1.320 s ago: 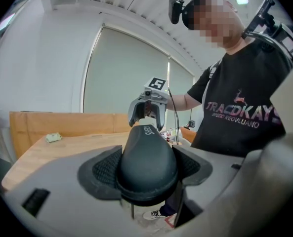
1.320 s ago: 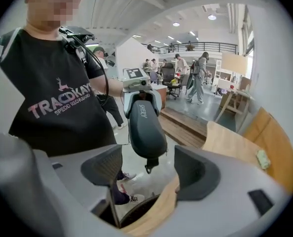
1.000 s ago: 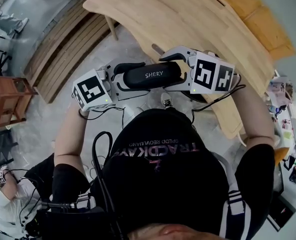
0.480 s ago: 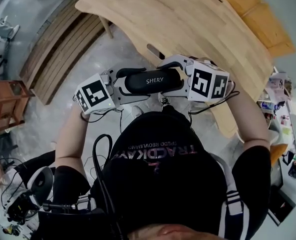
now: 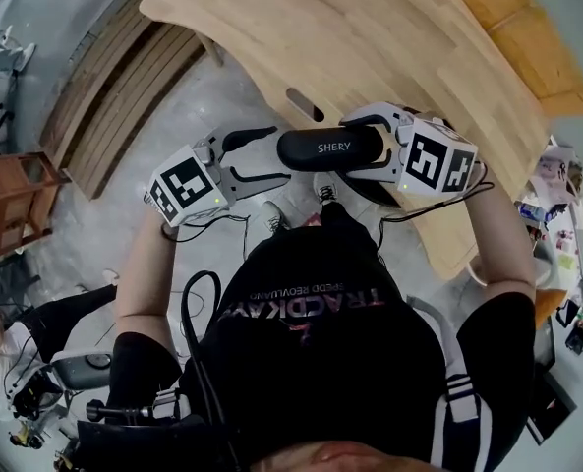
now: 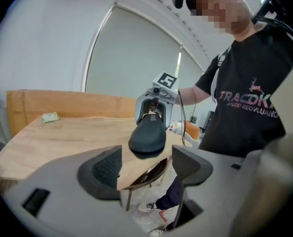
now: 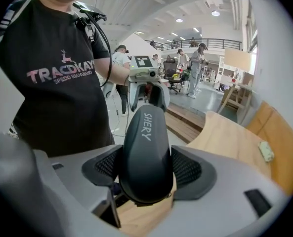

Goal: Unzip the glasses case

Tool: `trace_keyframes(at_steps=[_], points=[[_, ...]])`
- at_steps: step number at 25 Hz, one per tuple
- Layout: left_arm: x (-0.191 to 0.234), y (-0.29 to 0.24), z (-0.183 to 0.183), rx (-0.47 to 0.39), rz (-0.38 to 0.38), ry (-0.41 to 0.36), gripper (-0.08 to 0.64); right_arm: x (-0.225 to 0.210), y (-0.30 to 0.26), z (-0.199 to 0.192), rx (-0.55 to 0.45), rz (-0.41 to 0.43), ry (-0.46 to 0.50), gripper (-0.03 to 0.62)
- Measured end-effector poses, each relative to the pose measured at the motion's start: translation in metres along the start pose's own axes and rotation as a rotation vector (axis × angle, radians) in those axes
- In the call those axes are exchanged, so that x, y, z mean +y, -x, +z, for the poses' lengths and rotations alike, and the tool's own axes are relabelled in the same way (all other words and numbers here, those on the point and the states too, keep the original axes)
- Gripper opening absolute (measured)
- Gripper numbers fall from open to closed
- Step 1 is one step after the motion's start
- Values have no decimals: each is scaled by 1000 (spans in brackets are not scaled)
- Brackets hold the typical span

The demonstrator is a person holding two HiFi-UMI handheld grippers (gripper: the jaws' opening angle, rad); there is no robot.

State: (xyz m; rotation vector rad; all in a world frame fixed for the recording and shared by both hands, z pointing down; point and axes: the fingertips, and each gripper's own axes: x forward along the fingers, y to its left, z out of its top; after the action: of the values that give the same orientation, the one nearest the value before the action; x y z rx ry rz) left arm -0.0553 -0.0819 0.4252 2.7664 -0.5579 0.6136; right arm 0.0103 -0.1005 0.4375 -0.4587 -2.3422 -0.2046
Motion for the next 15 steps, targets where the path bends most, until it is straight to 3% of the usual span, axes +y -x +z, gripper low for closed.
trace_keyframes(at_steps=[2,5,6,15], points=[[16,5,-9,9,54,51,269,-22,5,-24,10,-47,-38,322],[31,4,-16,7,145,90,74,-65,6,-60,4,-115,-125,322],[33,2,-19,9,164,100,44,-81,4,-71,5,-134,-146,322],[39,-29,-53,15,271,282,28,-229,-34,-138,0,-190,-208,322]])
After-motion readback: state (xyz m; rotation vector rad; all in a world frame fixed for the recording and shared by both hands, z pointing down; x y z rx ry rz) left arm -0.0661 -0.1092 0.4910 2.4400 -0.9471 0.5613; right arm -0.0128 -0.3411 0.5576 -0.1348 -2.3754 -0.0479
